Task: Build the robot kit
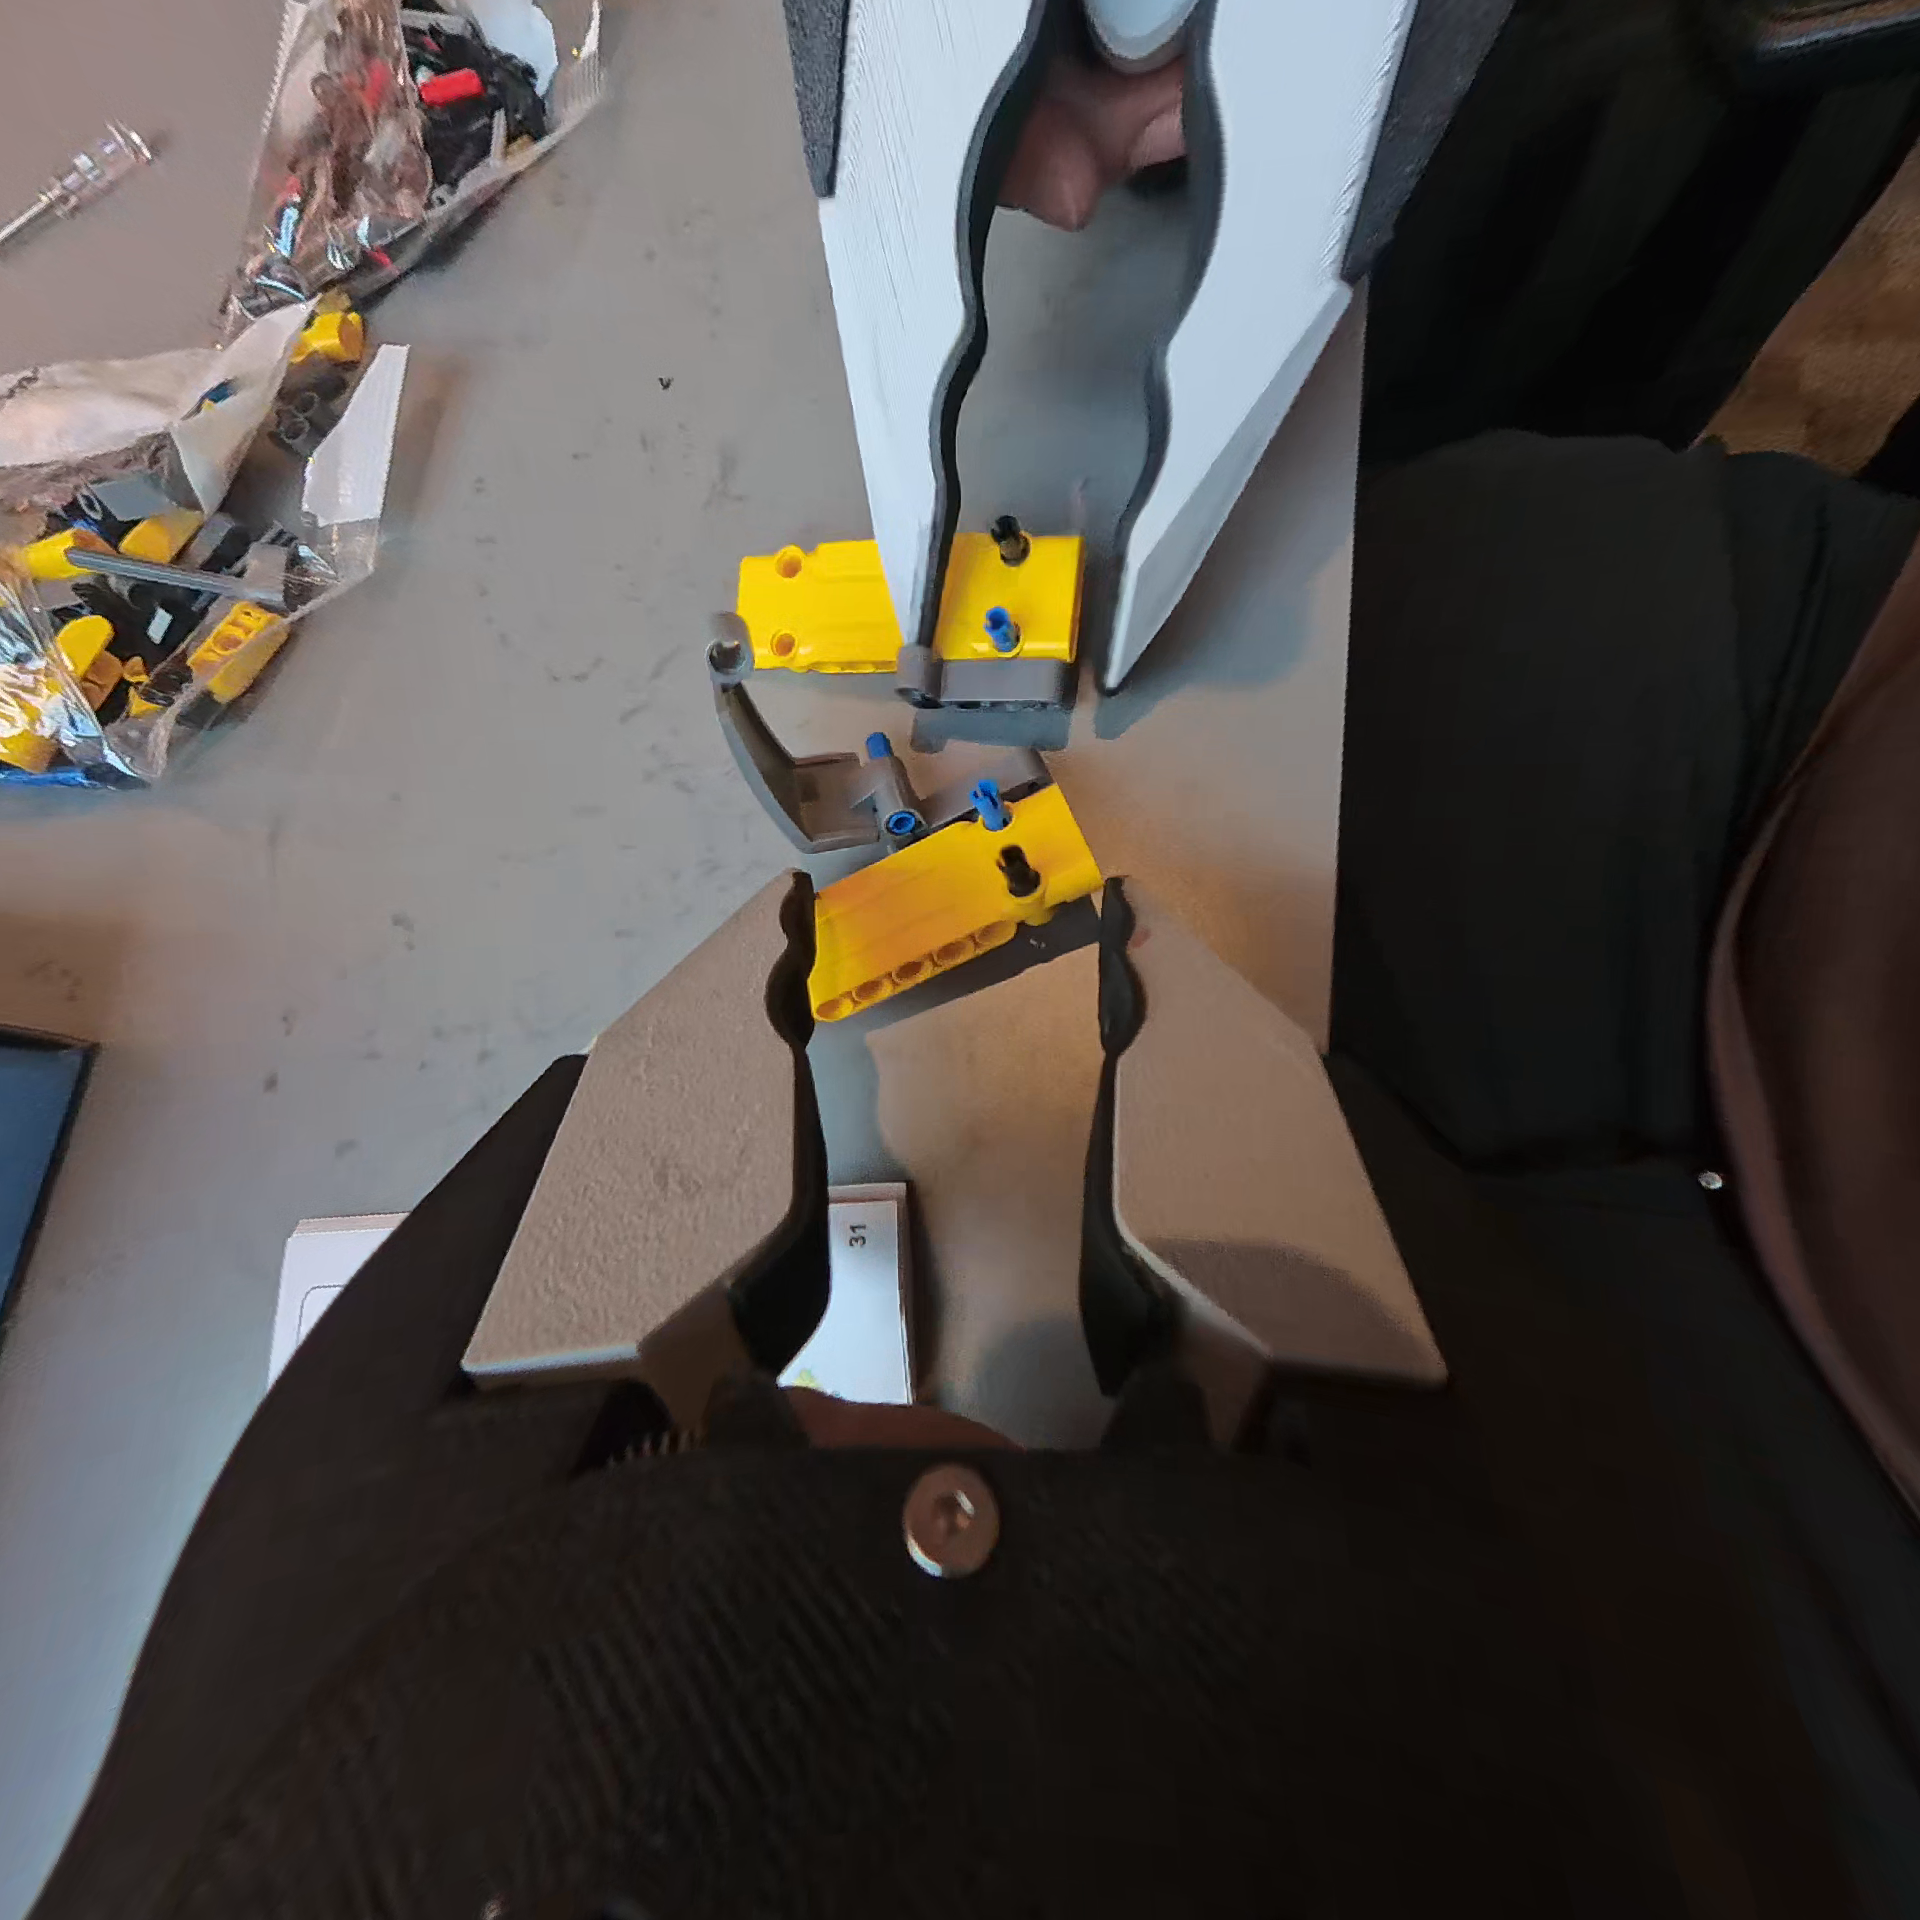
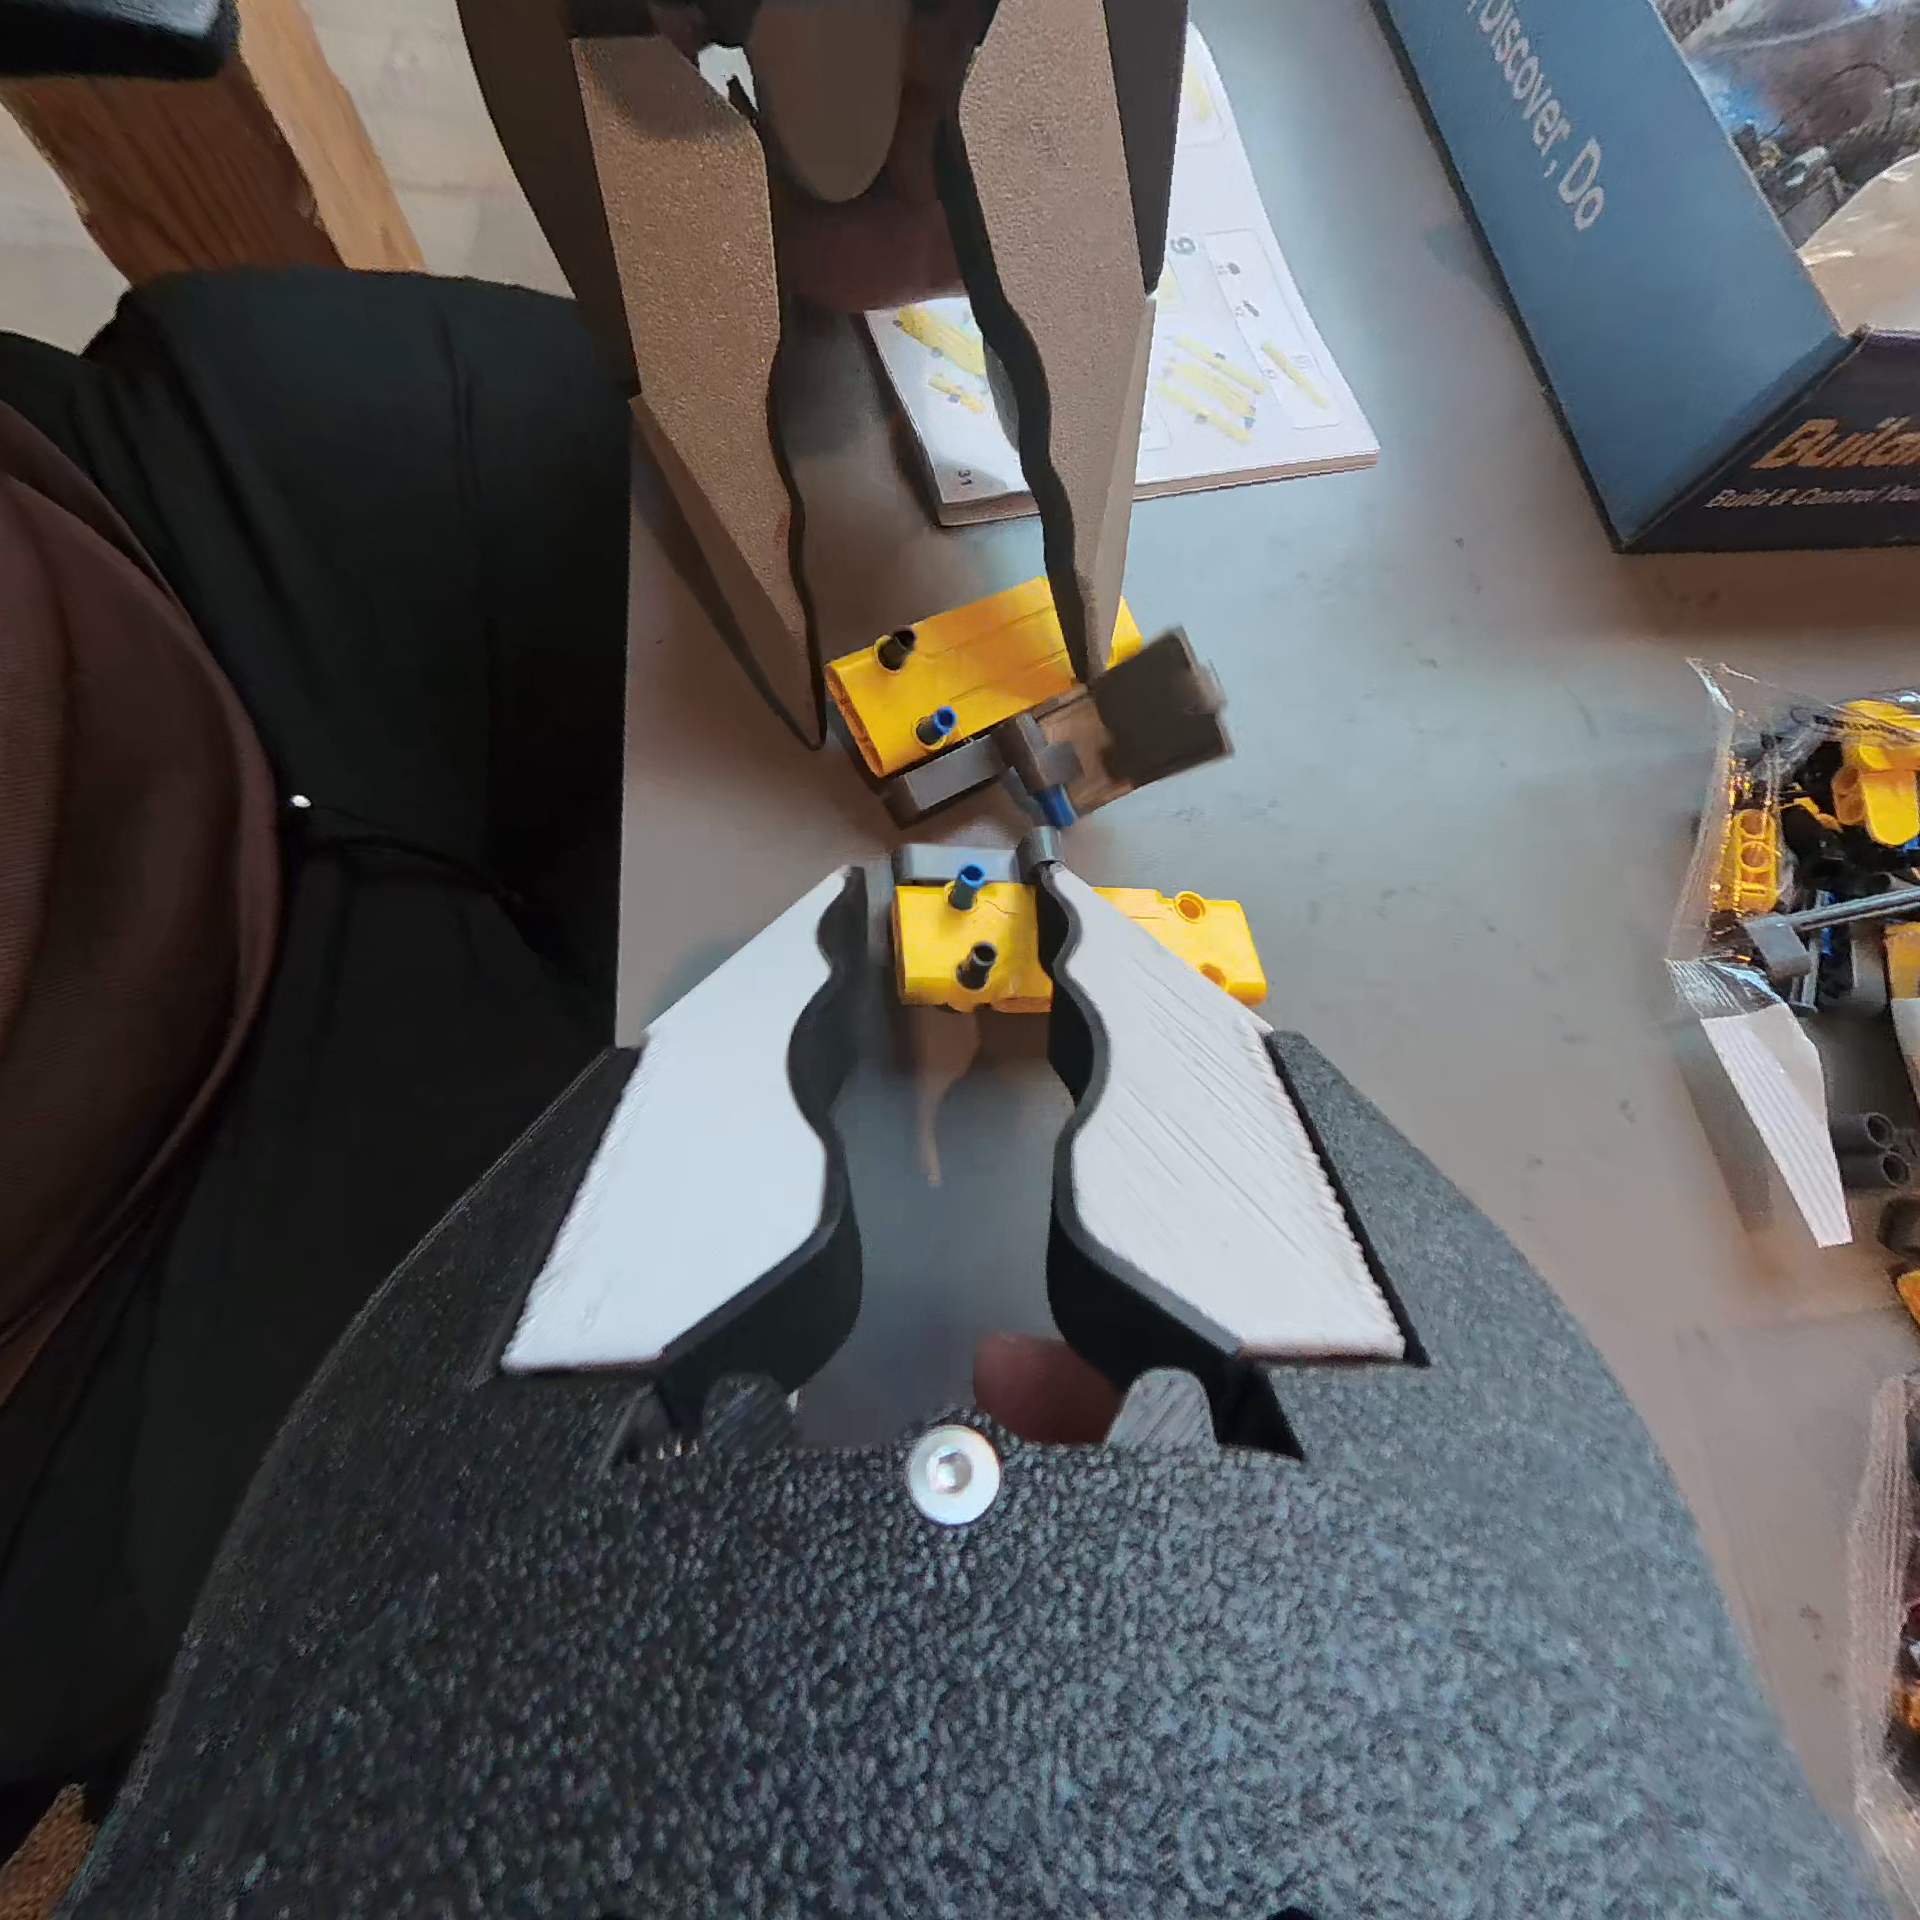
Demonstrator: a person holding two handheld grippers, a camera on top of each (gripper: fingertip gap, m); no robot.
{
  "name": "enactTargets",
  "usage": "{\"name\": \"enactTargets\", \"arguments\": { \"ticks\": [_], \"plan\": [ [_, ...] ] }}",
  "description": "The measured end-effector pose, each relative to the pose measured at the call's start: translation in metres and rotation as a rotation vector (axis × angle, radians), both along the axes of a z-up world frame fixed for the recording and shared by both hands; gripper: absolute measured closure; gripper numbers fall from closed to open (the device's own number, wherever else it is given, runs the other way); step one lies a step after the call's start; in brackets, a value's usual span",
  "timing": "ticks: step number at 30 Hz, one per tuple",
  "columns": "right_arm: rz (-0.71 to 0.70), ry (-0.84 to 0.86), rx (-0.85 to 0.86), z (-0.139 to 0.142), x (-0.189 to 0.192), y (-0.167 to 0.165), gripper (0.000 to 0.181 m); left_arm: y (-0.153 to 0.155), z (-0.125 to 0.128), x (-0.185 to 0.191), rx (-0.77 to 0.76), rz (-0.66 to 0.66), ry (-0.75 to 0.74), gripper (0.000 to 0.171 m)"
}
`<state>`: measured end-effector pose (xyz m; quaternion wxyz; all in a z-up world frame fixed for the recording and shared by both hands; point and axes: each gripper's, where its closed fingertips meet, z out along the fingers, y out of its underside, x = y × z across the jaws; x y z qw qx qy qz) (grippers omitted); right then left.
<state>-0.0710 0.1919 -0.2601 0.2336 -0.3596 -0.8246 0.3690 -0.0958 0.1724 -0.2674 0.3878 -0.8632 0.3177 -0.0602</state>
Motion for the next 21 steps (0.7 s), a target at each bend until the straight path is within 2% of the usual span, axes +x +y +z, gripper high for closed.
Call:
{"name": "enactTargets", "arguments": {
  "ticks": [8, 11, 14, 17, 21],
  "plan": [
    [-0.012, 0.007, -0.040, 0.005, -0.001, 0.002, 0.146, -0.001, 0.001, 0.006, 0.030, -0.006, 0.095, 0.137],
    [-0.032, 0.005, -0.059, 0.006, -0.001, 0.004, 0.144, -0.001, 0.002, 0.002, 0.042, 0.040, 0.119, 0.129],
    [-0.039, 0.001, -0.041, 0.004, -0.002, 0.005, 0.144, -0.006, 0.005, 0.009, 0.017, 0.067, 0.042, 0.102],
    [-0.036, 0.004, -0.041, 0.004, -0.003, 0.003, 0.144, -0.003, 0.016, 0.016, 0.011, 0.141, -0.066, 0.103],
    [-0.039, -0.006, -0.054, 0.004, -0.004, 0.002, 0.144, 0.012, 0.017, 0.009, -0.035, 0.291, -0.113, 0.102]
  ]
}}
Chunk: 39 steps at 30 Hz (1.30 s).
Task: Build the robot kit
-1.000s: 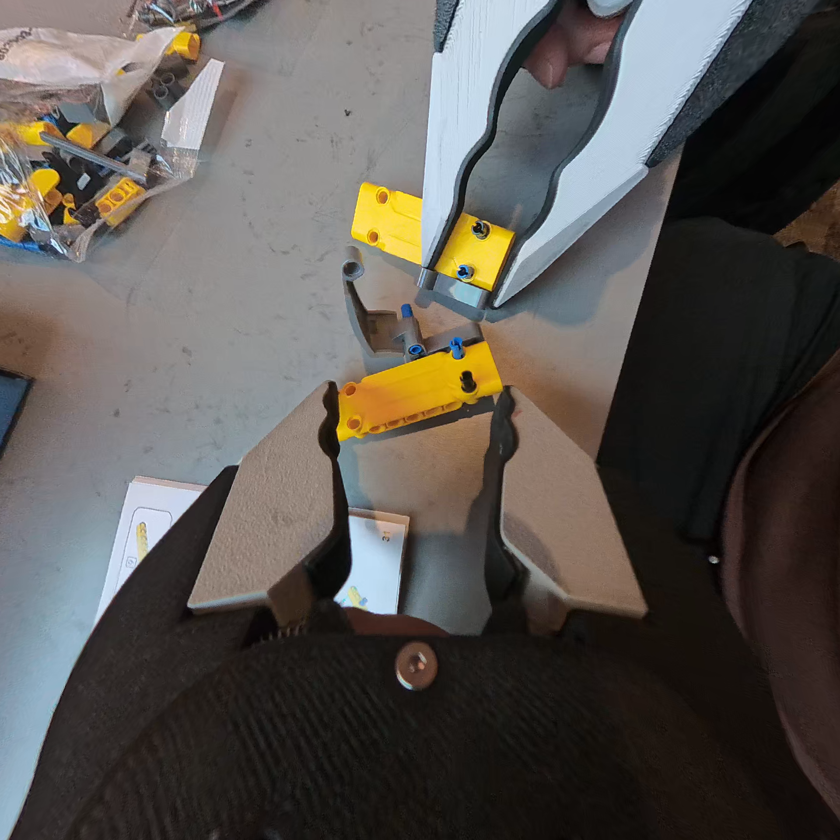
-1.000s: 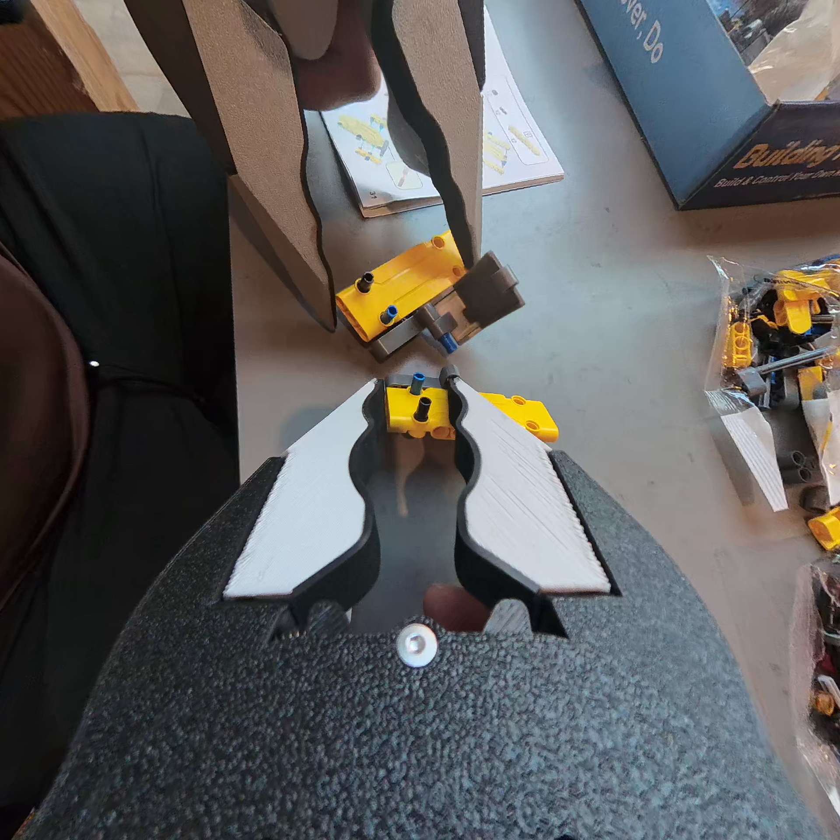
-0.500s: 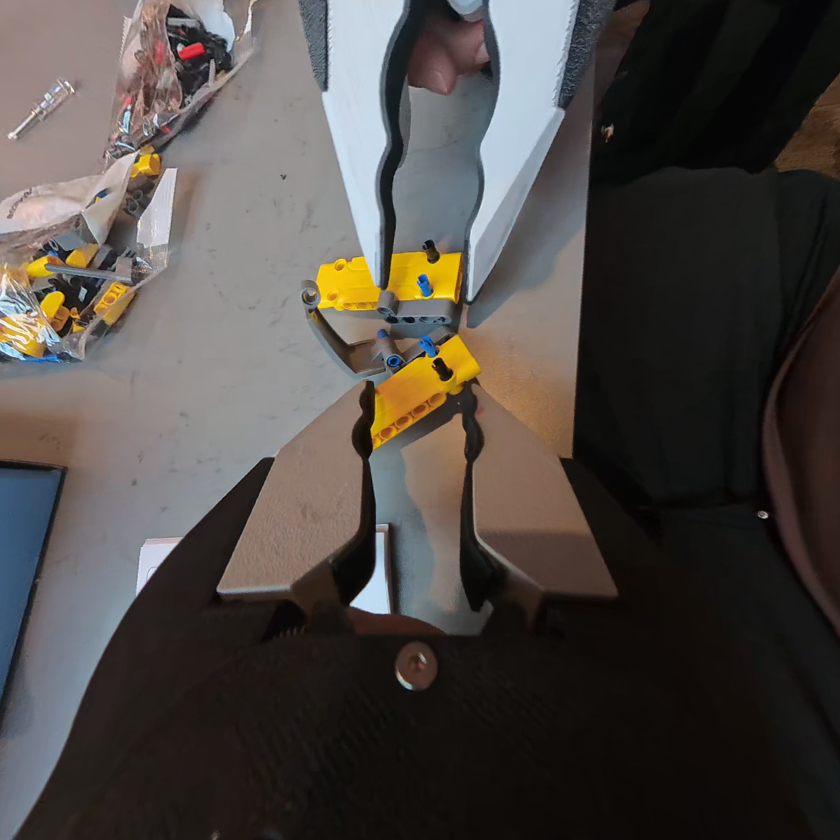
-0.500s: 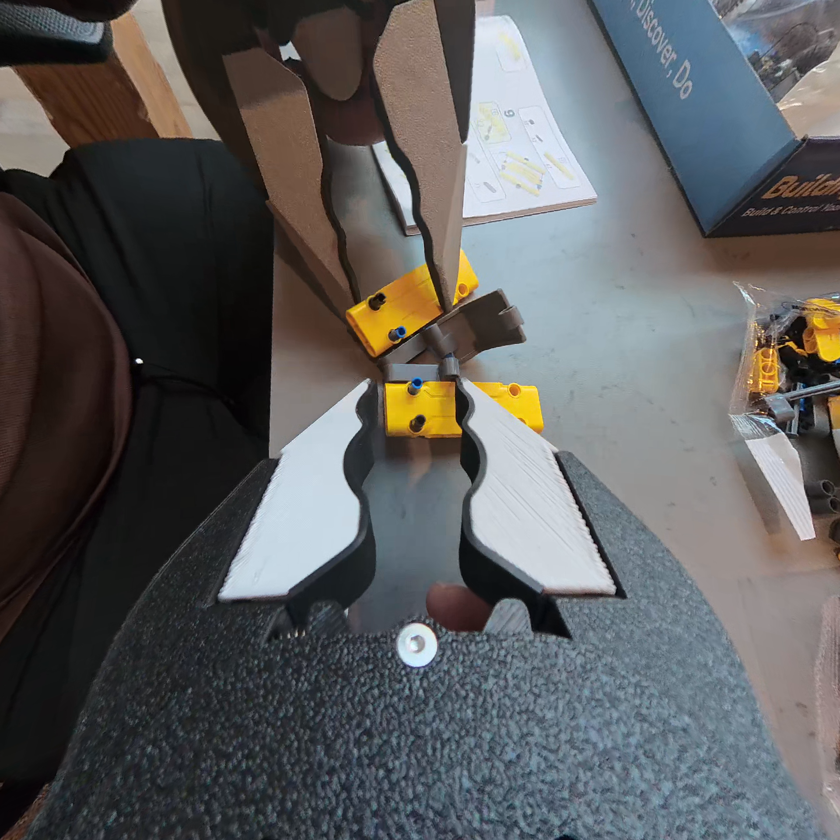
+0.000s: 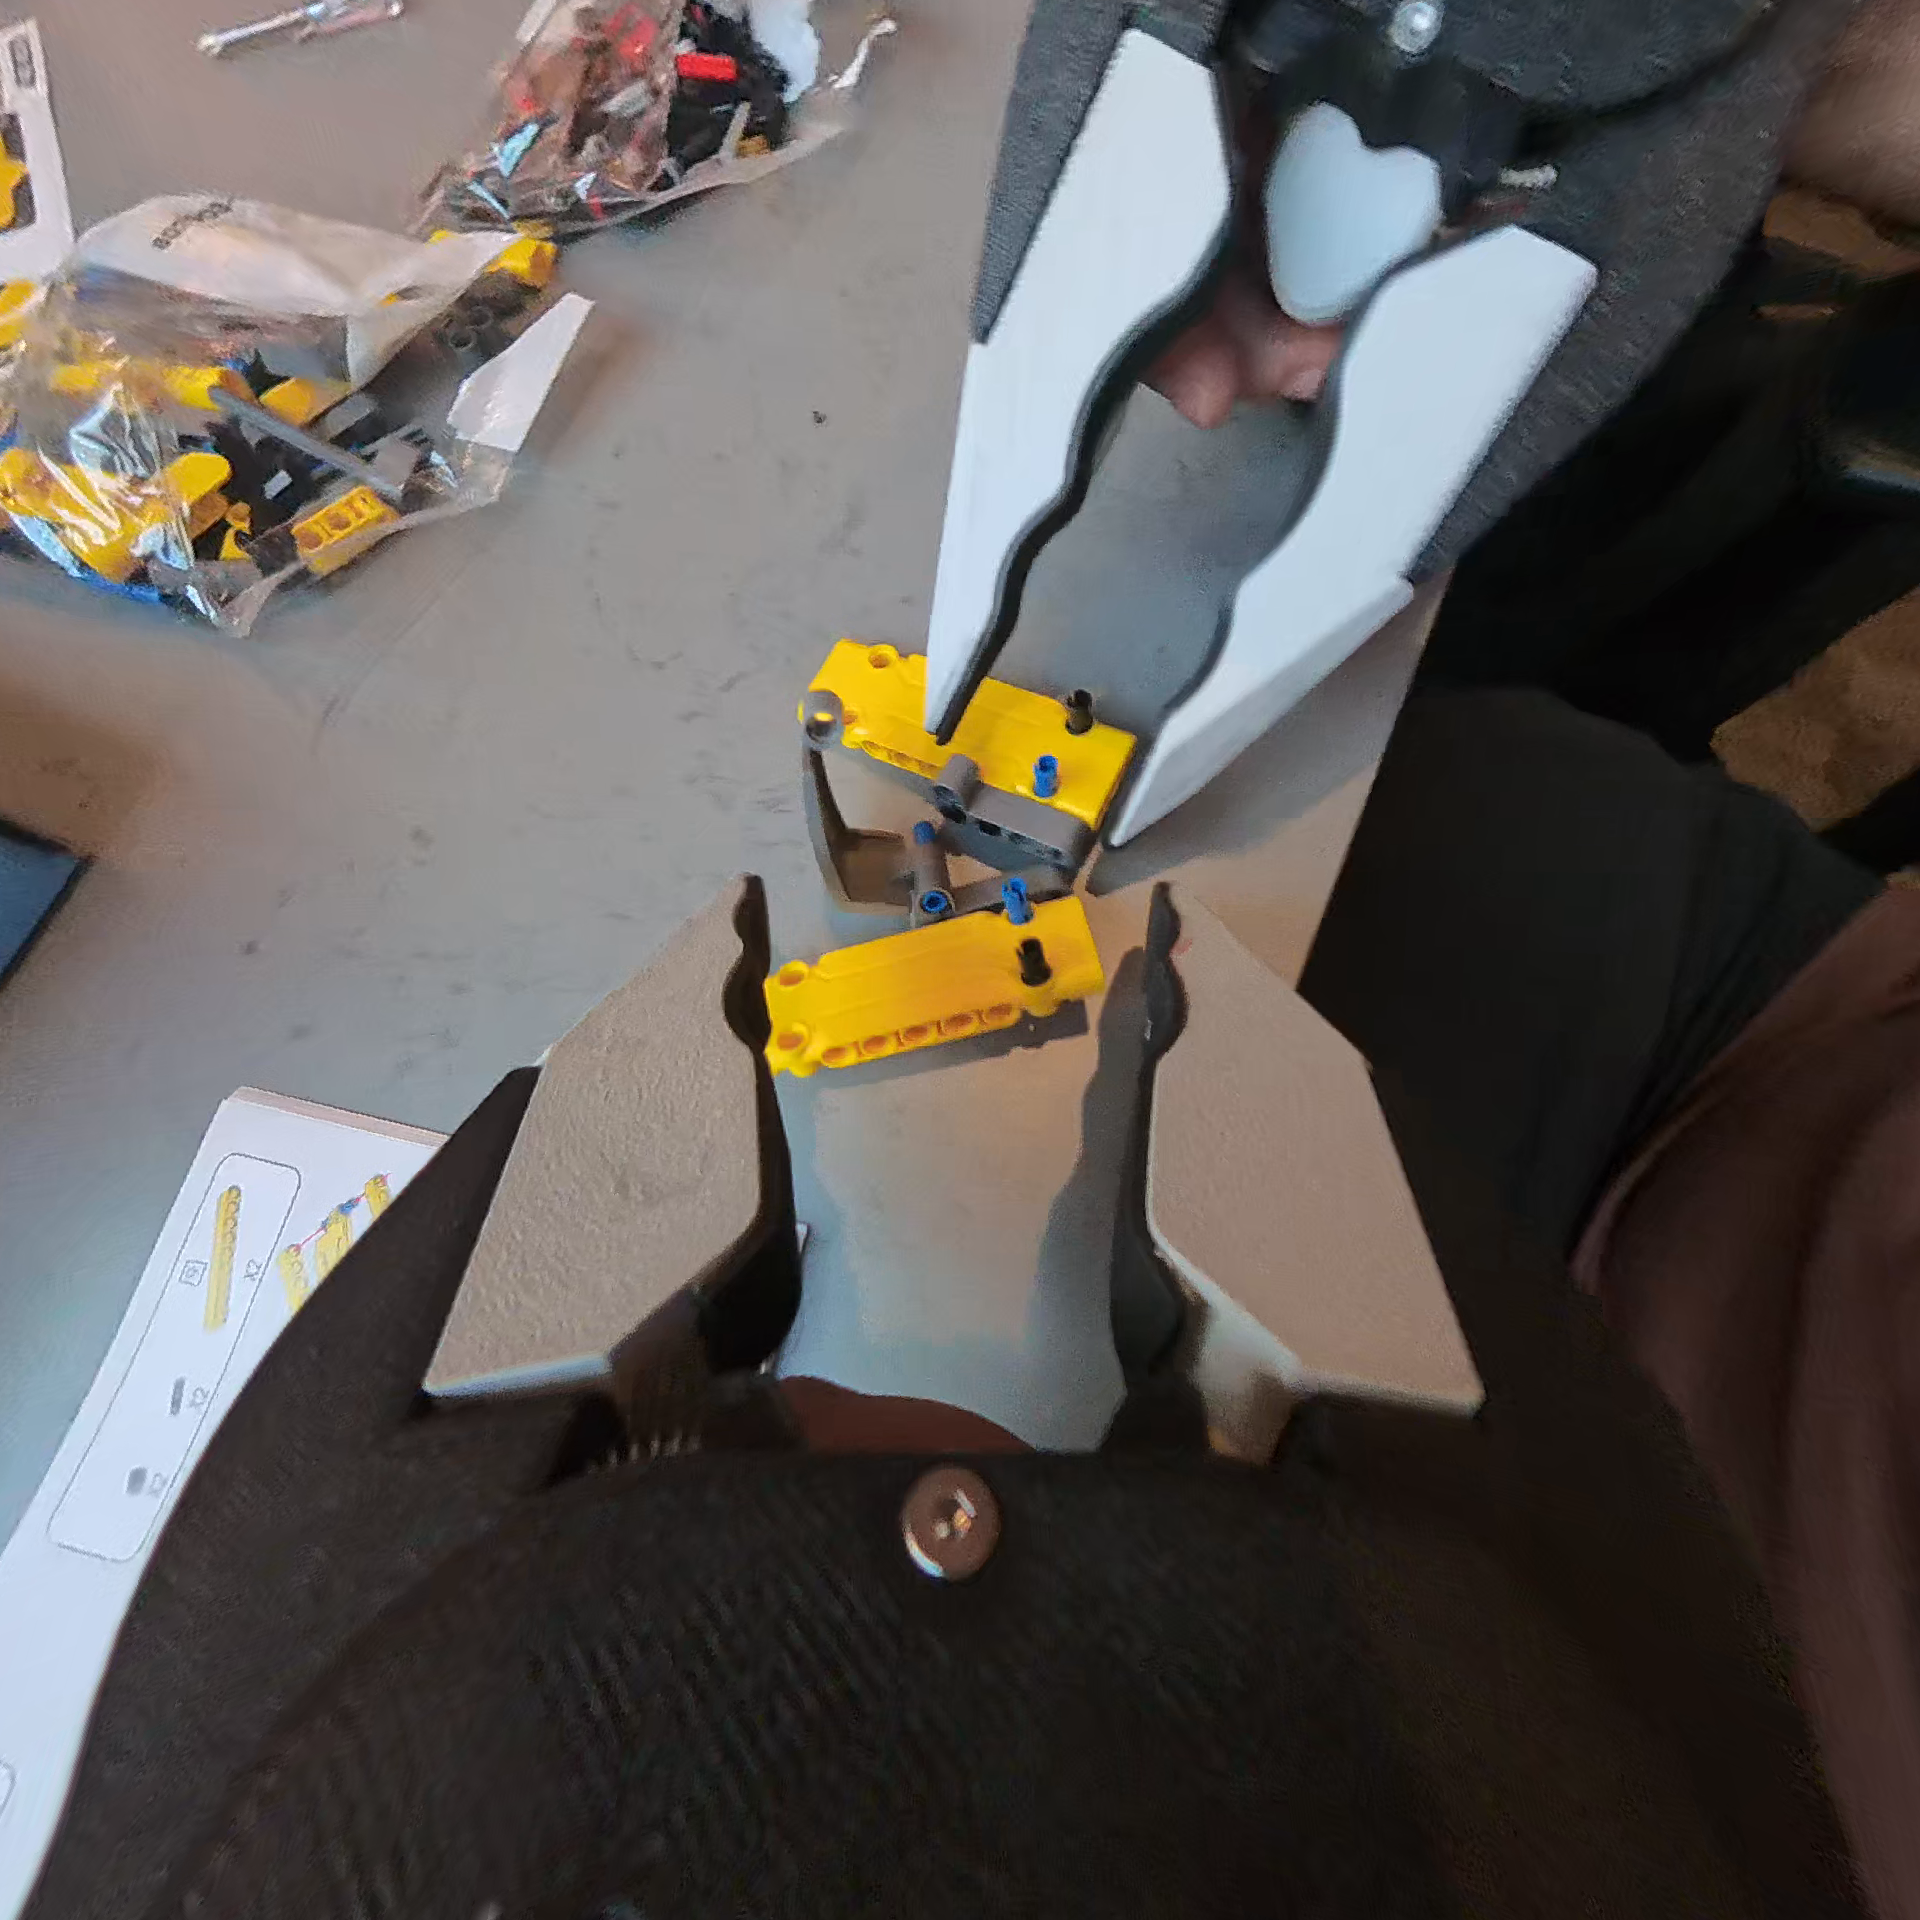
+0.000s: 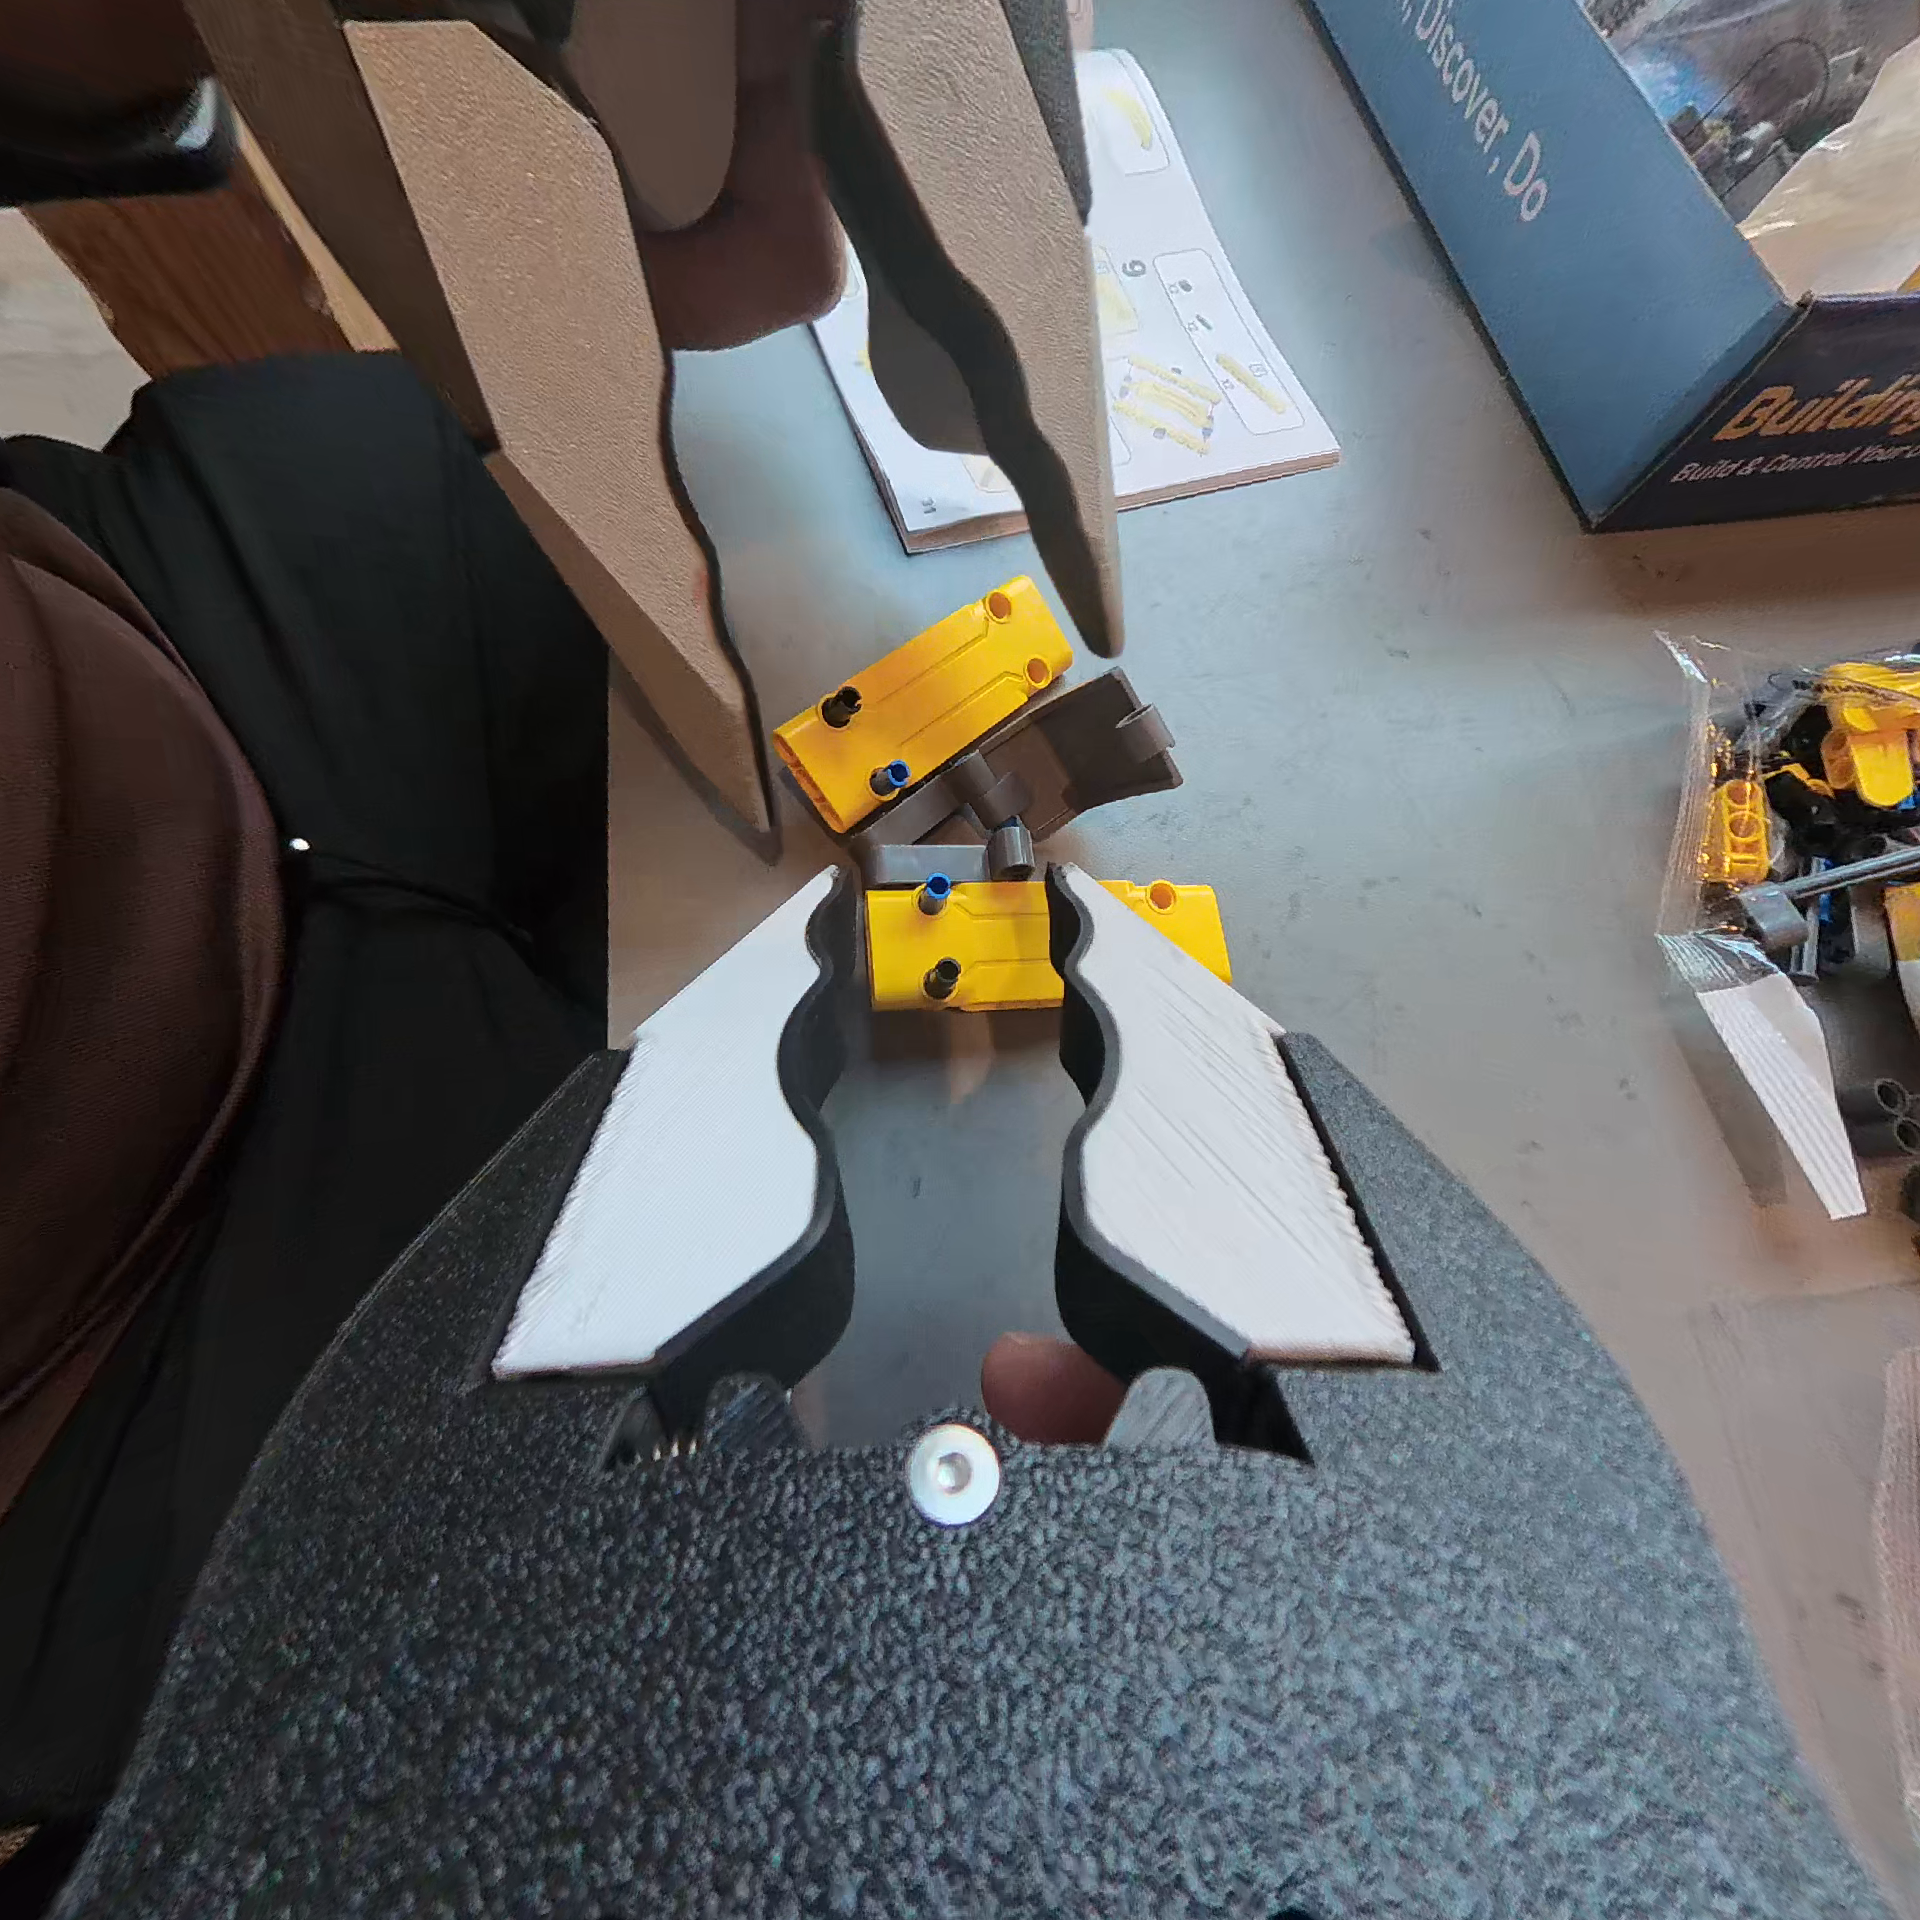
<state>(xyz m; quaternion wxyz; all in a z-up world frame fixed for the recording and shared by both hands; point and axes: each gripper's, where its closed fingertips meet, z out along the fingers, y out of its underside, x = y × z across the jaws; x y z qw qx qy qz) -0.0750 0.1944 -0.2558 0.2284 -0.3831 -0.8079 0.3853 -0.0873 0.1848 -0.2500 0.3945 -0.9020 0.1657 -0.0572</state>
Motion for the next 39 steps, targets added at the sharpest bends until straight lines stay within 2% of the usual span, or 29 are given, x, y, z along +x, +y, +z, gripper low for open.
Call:
{"name": "enactTargets", "arguments": {
  "ticks": [4, 7, 11, 14, 17, 21, 25, 27, 28, 33, 36, 39],
  "plan": [
    [0.005, 0.020, 0.003, 0.002, 0.001, -0.001, 0.145, 0.005, -0.006, 0.004, -0.038, 0.009, -0.018, 0.104],
    [0.004, 0.026, -0.016, 0.005, 0.001, 0.000, 0.144, 0.005, -0.015, 0.005, -0.056, -0.011, 0.025, 0.124],
    [-0.026, 0.069, -0.147, 0.023, -0.002, 0.007, 0.145, 0.000, -0.015, 0.004, -0.018, -0.041, 0.030, 0.125],
    [-0.070, 0.090, -0.199, 0.031, -0.009, 0.018, 0.152, -0.007, -0.014, 0.004, 0.029, -0.085, 0.030, 0.125],
    [-0.053, 0.096, -0.159, 0.030, -0.016, 0.013, 0.157, -0.013, -0.013, 0.005, 0.058, -0.140, 0.045, 0.125],
    [-0.002, 0.131, -0.092, 0.034, -0.020, -0.002, 0.181, -0.015, -0.013, -0.004, 0.059, -0.142, 0.049, 0.125],
    [0.021, 0.138, -0.104, 0.045, -0.019, -0.013, 0.181, -0.016, -0.012, -0.004, 0.069, -0.172, 0.060, 0.136],
    [0.017, 0.137, -0.066, 0.046, -0.016, -0.009, 0.156, -0.016, -0.012, -0.005, 0.066, -0.172, 0.055, 0.136],
    [0.016, 0.131, -0.052, 0.045, -0.014, -0.006, 0.153, -0.016, -0.013, -0.007, 0.065, -0.168, 0.054, 0.136],
    [-0.002, 0.121, 0.068, 0.027, -0.017, 0.001, 0.157, -0.019, -0.012, -0.004, 0.070, -0.207, 0.056, 0.136],
    [0.013, 0.110, 0.113, 0.021, -0.021, -0.005, 0.181, -0.017, -0.012, -0.006, 0.081, -0.195, 0.074, 0.135],
    [-0.024, 0.097, 0.098, 0.027, -0.023, -0.004, 0.181, -0.018, -0.009, -0.005, 0.102, -0.193, 0.081, 0.134]
  ]
}}
